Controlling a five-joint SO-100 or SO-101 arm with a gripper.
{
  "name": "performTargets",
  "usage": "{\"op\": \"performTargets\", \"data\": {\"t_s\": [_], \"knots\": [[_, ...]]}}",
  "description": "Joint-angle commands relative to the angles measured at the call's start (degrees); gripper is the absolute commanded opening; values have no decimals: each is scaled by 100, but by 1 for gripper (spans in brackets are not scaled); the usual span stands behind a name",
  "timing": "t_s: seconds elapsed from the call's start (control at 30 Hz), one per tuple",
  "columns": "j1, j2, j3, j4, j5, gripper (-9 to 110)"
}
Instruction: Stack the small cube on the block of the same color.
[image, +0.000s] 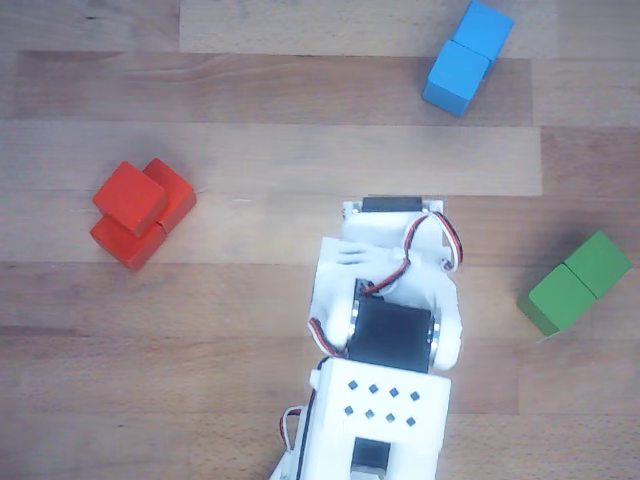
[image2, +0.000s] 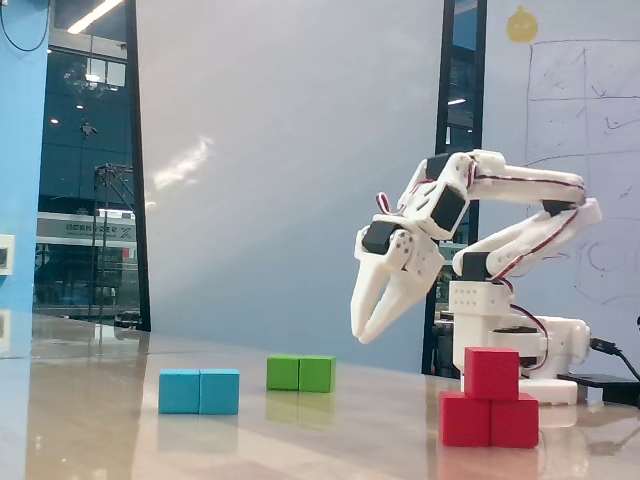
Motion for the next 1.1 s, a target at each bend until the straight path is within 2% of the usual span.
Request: {"op": "performTargets", "data": {"t_s": [0.0, 0.27, 0.83, 1.07], "knots": [[9, 650, 352, -132, 589, 0], [-290, 1705, 1362, -18, 817, 0], [-466, 4052, 1723, 1521, 809, 0], [-475, 4052, 1740, 1503, 809, 0]]}}
